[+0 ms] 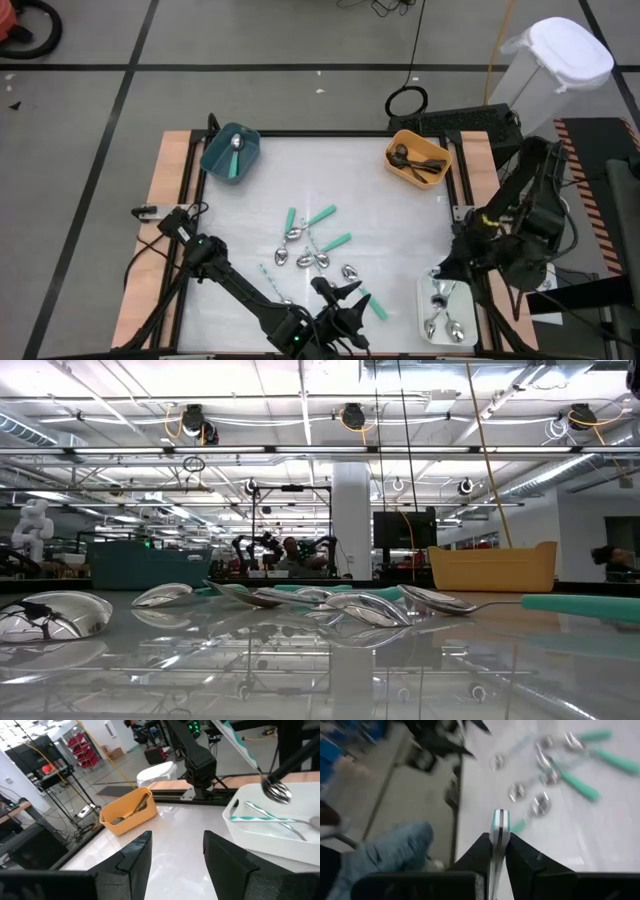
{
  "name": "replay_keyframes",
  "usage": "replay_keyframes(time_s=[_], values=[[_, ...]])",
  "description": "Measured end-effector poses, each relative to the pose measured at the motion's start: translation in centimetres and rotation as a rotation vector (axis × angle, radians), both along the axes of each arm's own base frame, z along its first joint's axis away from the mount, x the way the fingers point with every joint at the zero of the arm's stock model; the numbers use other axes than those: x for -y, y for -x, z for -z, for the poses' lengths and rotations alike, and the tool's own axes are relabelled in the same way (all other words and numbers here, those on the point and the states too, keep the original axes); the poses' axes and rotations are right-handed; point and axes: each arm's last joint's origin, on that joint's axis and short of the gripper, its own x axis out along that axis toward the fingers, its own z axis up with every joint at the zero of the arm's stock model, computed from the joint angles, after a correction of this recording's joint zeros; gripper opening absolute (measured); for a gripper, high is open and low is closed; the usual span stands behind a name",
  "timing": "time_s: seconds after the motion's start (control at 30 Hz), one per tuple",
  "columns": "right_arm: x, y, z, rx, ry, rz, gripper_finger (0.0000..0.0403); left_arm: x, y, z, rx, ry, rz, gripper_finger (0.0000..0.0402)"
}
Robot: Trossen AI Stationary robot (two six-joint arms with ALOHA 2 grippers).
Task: Sort silverware by color (type)
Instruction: Put the patterned green spoon into the white bin
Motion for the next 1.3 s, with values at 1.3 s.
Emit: replay_keyframes(time_s=[1.3], values=[[-4.2,3.1,7.5,-0.311,0.034,0.149,0.012,-1.0,-1.0,0.8,-0.102,0.159,0.144,0.0177]])
